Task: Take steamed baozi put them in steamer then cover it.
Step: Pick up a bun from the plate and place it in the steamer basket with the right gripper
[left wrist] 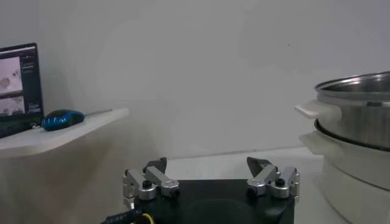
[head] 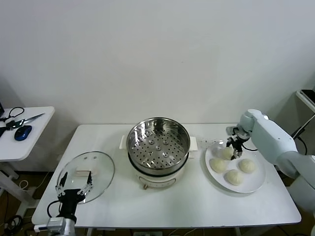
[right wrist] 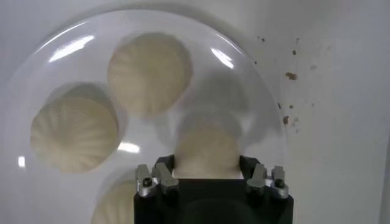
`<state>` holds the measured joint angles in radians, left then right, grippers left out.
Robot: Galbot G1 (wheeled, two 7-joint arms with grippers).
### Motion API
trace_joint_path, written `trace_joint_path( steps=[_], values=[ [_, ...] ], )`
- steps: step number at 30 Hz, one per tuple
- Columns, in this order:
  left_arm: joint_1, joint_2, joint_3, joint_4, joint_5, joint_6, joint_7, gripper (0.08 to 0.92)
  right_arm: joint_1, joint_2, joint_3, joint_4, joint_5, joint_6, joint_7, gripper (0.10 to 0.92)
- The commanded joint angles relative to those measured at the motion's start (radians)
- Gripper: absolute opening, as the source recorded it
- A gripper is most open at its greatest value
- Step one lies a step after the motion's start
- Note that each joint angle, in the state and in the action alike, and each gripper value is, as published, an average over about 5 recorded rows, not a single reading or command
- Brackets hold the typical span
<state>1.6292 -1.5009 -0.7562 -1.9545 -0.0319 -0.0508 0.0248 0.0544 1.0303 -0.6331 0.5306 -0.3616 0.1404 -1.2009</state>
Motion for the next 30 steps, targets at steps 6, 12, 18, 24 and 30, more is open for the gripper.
trace_joint_path(
  steps=[6,12,18,24,30],
  values=[
    [0.017,0.002,-0.003,-0.018,-0.008,-0.003,0.0,0.823,0.26,-0.082,-0.278,0.275,0.18,0.054,-0.059,0.696],
    [0.024,0.001,0.0,-0.023,-0.007,-0.004,-0.001,0.823,0.504,-0.037,-0.494,0.389,0.348,0.097,-0.086,0.696],
    [0.033,0.003,0.009,-0.021,0.0,-0.004,-0.001,0.823,0.619,0.101,-0.52,0.415,0.347,0.19,-0.105,0.699],
    [0.041,0.006,0.018,-0.024,0.004,-0.002,-0.004,0.823,0.629,0.223,-0.526,0.46,0.275,0.284,-0.104,0.704],
    [0.043,0.017,0.018,-0.027,0.002,0.003,-0.006,0.823,0.553,0.302,-0.511,0.499,0.136,0.363,-0.098,0.704]
  ],
)
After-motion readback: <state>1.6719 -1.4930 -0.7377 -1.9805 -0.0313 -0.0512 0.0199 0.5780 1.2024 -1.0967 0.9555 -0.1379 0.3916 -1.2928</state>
